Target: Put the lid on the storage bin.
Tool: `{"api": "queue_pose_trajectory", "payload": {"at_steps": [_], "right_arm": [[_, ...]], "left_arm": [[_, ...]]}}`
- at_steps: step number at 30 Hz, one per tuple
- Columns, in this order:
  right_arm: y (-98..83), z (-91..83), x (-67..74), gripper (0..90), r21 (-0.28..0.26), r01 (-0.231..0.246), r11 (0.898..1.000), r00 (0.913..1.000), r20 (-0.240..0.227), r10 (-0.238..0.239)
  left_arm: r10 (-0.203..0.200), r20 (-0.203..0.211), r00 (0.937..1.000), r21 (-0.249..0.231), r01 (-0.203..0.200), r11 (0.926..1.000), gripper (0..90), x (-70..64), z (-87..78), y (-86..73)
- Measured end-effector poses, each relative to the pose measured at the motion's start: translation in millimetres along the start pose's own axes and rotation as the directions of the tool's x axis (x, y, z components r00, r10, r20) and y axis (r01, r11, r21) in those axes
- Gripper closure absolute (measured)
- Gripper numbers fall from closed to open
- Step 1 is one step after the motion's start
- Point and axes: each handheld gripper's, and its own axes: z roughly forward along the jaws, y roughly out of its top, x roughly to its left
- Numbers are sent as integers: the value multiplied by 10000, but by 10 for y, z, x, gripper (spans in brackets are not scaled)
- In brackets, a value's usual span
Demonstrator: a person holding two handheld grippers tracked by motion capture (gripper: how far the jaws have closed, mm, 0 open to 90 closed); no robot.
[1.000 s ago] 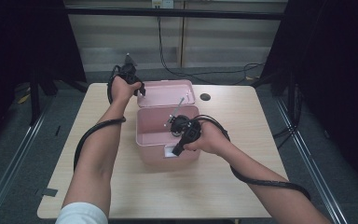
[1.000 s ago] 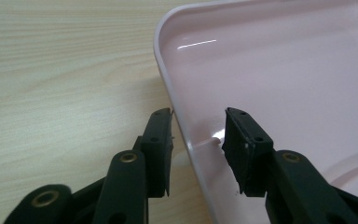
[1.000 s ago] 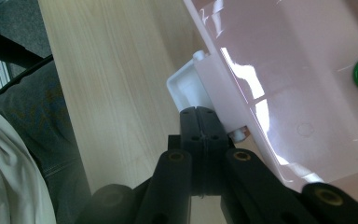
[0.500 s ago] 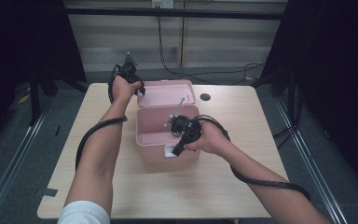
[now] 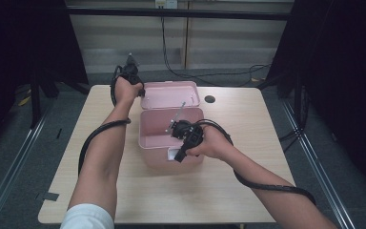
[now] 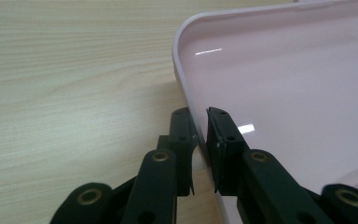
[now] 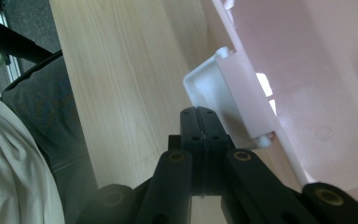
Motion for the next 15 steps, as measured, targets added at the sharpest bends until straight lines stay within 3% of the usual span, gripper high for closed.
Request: {"api": "queue_pose_trajectory", "payload": {"at_steps": [6,11,15], "right_arm": [[9,-4,0,900,15,-9,10000,9999,107,9],[16,-10,12,900,9,-195,9998,9997,134,195],[24,-6,3,900,-80,-69,9999,9999,138,70]], "left_arm": [[22,-130,9999,-170,-24,9999,811,-5,-56,-4],[143,-130,9998,-352,-148,9993,816,-27,-161,6],[324,-149,9994,-482,-331,9983,821,-62,-272,14]]}}
